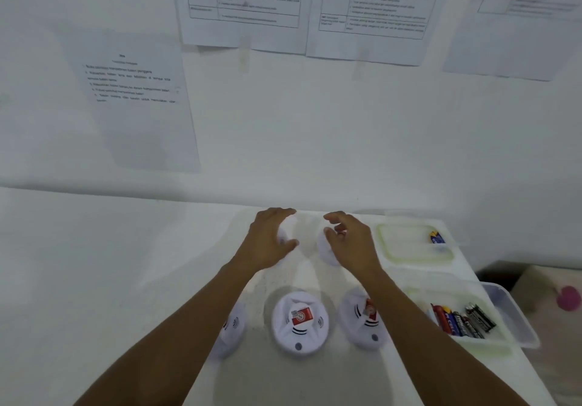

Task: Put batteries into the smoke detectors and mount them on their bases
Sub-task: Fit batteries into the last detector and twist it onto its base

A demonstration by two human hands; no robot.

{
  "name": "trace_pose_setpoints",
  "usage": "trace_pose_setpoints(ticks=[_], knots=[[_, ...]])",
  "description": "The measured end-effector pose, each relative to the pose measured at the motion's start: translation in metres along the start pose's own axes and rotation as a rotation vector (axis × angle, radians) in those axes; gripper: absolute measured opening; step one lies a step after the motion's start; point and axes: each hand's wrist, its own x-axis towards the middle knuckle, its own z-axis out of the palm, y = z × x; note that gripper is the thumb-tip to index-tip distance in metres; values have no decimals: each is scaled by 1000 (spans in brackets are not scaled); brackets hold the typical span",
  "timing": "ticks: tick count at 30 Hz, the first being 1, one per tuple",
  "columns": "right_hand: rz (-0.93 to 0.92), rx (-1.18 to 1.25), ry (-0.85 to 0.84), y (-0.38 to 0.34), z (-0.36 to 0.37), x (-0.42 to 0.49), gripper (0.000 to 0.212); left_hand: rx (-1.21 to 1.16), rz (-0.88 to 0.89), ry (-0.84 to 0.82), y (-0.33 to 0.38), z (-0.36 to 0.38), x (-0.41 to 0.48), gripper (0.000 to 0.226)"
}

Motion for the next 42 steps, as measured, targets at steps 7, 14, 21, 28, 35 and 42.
trace_pose_setpoints(ticks=[7, 14, 21, 28, 35, 42], knots=[[239, -116, -170, 35, -33, -6, 34, -5, 49, -276, 52, 67, 30, 84], [231, 172, -91, 38, -47, -15, 37, -52, 91, -236, 51, 87, 32, 86], [102, 475, -1, 16, -51, -22, 31, -799, -128, -146, 87, 53, 12, 43], [-101, 420, 97, -8, -38, -32, 39, -1272, -236, 18, 110, 44, 4, 41], [-117, 338, 130, -28, -41, -40, 47, -1538, -289, 29, 114, 35, -9, 35], [-200, 255, 103, -27, -51, -31, 23, -1554, -366, 31, 99, 23, -8, 41]])
